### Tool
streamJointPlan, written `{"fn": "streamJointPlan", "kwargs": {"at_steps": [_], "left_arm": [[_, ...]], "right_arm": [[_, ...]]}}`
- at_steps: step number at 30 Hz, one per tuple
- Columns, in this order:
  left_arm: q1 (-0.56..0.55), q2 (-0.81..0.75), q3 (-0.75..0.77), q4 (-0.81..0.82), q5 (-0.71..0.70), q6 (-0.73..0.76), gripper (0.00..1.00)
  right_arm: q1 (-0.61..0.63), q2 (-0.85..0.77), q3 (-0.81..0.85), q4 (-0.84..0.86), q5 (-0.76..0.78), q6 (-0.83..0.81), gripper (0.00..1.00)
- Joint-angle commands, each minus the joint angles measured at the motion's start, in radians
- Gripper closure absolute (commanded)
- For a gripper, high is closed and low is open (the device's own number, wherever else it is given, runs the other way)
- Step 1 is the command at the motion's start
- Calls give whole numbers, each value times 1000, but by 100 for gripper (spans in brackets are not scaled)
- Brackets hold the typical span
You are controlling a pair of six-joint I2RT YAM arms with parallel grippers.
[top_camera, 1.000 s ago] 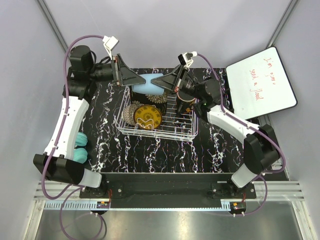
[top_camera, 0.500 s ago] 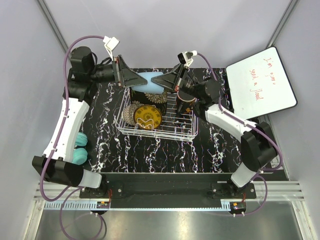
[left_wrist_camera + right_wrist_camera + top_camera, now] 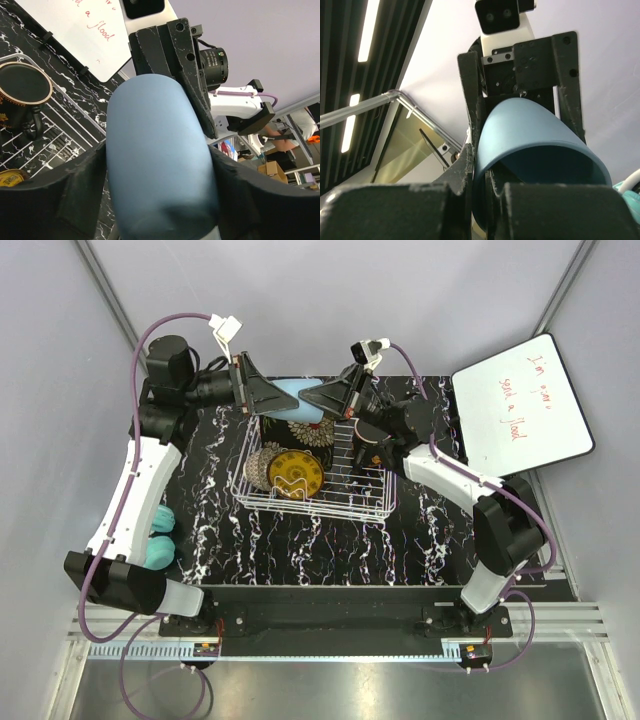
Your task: Load the mixed dishes into the dish rack
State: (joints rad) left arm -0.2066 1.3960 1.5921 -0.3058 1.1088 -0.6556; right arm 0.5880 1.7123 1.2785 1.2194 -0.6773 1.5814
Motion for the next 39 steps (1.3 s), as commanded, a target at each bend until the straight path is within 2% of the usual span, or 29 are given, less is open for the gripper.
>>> {"fn": "streamJointPlan", "kwargs": {"at_steps": [1,2,4,5,6,8,9,10,12,13,15,20,21,24,25,26,28,29,30,31,32,35,39], "left_arm": [[-33,-18,-3,31,23,-1,39],[-34,-20,-4,31,23,-1,57],[-37,-20,-11,33,25,1,74],[-37,-20,-11,31,23,1,92],[-37,-22,-9,30,22,1,99],[-37,-22,9,13,22,19,100],[-37,-17,18,-18,19,31,100],[-37,-15,34,-33,22,46,100],[-33,-11,95,-108,14,108,100],[-31,-11,120,-136,5,132,100],[-31,-6,190,-227,-23,217,100],[-28,6,246,-325,-46,309,100],[-28,12,252,-360,-55,327,100],[-36,27,273,-424,-98,407,100],[-43,32,275,-435,-115,427,100],[-72,35,290,-455,-138,491,100],[-132,57,324,-562,-274,591,100],[-210,64,339,-593,-332,696,100],[-246,76,338,-627,-430,738,100],[-275,87,335,-633,-457,766,100],[-310,99,339,-638,-474,798,100],[-347,210,393,-688,-506,876,100],[-384,328,450,-785,-559,1005,100]], "right_arm": [[24,36,54,40,38,2,100],[26,40,65,40,36,3,100],[27,49,68,40,33,3,100],[27,52,65,40,35,5,100],[29,50,59,38,36,6,100],[27,49,44,29,32,2,99],[26,40,36,23,27,-4,93],[16,33,29,5,9,-12,78],[0,4,-27,-4,-10,-26,71],[-32,-11,-89,5,-5,-24,64],[-71,-66,-151,3,-4,-32,59],[-172,-184,-289,-104,-57,-116,47],[-201,-236,-307,-132,-68,-135,41],[-255,-345,-383,-254,-76,-217,36],[-263,-365,-390,-343,-85,-245,36],[-269,-384,-398,-384,-90,-294,35],[-293,-448,-413,-505,-88,-346,31],[-303,-479,-429,-558,-73,-409,30],[-309,-553,-436,-605,-55,-447,30],[-313,-597,-441,-732,0,-496,30],[-313,-641,-432,-815,43,-617,30],[-313,-814,-424,-1067,214,-791,30],[-313,-1029,-444,-1273,418,-873,30]]}}
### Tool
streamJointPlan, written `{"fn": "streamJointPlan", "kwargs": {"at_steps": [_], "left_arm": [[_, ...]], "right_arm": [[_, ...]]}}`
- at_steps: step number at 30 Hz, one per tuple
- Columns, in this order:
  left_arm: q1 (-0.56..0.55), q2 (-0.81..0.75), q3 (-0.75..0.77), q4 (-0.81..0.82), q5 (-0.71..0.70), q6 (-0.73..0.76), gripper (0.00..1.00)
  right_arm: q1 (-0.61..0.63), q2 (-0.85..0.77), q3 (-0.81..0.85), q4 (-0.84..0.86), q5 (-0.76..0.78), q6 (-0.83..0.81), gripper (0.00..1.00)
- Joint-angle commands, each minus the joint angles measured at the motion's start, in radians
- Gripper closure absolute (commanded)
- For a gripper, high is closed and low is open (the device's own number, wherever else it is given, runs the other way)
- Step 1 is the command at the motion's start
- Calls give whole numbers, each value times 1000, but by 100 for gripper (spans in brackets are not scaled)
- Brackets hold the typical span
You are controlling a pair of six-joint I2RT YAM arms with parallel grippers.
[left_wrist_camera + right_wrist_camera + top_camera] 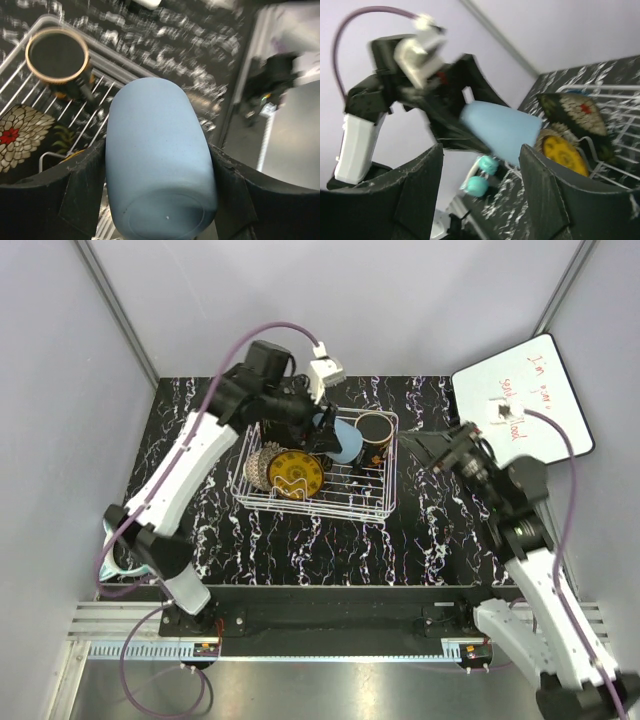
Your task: Load the mixed dishes into the dish rack
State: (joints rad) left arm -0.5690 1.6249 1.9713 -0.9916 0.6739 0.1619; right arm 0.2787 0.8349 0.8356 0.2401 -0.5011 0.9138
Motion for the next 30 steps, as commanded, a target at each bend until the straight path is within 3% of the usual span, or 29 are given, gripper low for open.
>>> {"fn": "streamJointPlan", "kwargs": {"at_steps": [1,9,30], "left_arm": [[-32,125,86,-116,-151,205,100],[-135,291,132,-104,-276,251,100],[-201,484,58,-2,-442,334,100]], "right_arm": [[-4,-178,-16,-338,254,-208,30],[-4,-333,-59,-478,335,-239,30],[-4,-401,-89,-571,375,-217,30]]}}
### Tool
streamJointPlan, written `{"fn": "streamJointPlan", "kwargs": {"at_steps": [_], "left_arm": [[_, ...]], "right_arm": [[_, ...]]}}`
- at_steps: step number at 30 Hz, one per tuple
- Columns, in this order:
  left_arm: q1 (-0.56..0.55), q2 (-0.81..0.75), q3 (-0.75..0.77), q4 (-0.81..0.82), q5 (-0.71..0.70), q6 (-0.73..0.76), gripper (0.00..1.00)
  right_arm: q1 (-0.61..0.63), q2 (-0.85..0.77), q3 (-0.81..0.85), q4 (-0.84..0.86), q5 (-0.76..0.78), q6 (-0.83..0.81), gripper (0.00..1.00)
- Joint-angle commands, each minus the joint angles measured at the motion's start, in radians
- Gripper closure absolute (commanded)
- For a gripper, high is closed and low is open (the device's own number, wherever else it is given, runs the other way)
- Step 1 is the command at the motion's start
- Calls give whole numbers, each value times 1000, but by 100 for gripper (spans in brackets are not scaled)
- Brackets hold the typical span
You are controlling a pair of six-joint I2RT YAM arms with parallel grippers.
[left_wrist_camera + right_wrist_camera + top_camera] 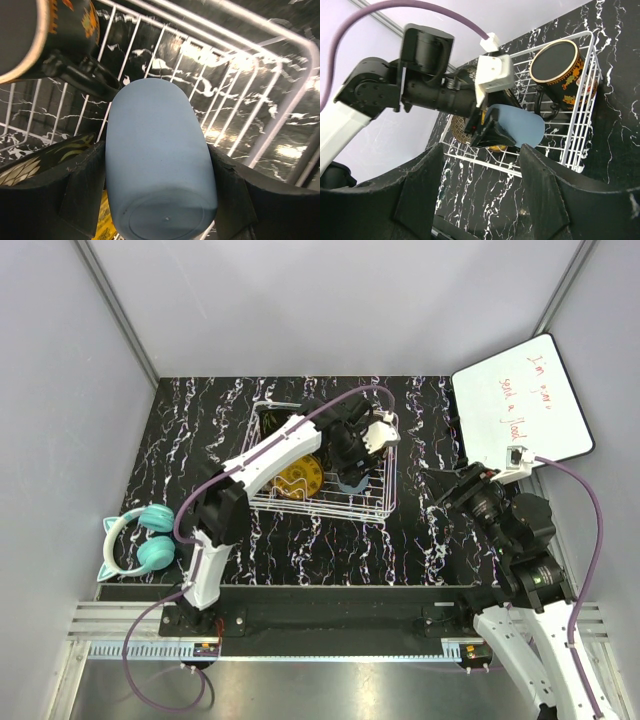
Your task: Load the mixed dishes into the dish rack
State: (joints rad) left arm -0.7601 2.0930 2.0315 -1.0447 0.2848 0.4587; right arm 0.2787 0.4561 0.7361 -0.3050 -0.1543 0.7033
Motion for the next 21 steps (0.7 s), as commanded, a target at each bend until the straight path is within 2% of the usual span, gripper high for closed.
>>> {"fn": "streamJointPlan", "kwargs": {"at_steps": [1,21], "left_arm": [[-10,24,-1,51,-58,38,100],[-15,71,-28,97,-105,32,100]], "right_arm": [[-4,-25,9,-31,29,-2,30],[-4,-40,-12,-63,15,13,29]]}}
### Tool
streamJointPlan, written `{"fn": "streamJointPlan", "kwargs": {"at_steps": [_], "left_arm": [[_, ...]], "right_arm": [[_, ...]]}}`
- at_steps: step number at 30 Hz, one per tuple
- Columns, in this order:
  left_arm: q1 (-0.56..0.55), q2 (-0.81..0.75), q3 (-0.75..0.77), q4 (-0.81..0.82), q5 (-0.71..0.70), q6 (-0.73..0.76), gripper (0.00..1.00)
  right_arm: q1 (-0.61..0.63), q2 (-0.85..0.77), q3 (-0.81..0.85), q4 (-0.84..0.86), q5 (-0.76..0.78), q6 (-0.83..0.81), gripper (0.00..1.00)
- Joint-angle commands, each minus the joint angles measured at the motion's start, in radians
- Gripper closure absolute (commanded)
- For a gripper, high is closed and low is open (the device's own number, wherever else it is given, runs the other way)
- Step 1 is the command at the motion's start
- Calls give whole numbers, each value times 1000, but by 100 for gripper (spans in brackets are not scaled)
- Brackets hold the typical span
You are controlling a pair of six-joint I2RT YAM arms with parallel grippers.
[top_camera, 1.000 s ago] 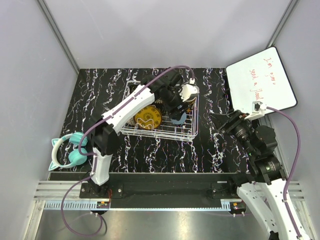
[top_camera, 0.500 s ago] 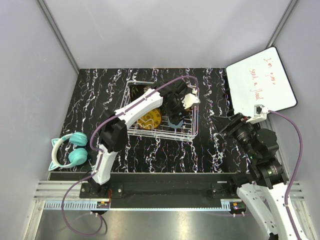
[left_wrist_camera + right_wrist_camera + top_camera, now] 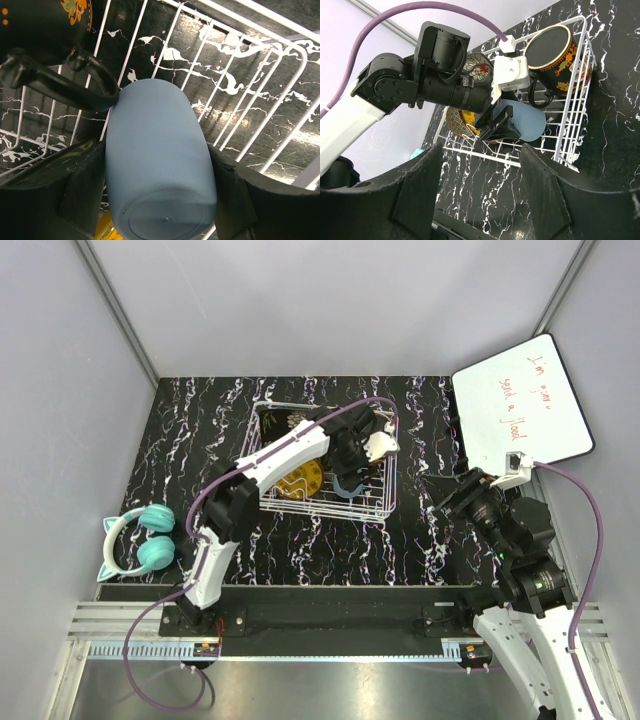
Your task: Load the mixed dishes into the dish rack
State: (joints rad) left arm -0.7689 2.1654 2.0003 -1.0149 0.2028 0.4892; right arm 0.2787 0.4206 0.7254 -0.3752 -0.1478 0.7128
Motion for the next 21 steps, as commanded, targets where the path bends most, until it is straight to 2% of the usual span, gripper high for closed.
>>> {"fn": "streamJointPlan", "kwargs": {"at_steps": [1,21], "left_arm": [[-9,2,2,76,-23,-4,100],[-58,33,-14,110,-26,-57,99]], "right_arm": [[-4,-5,0,9,7,4,29],[-4,-13,-21,7,1,8,29]]}}
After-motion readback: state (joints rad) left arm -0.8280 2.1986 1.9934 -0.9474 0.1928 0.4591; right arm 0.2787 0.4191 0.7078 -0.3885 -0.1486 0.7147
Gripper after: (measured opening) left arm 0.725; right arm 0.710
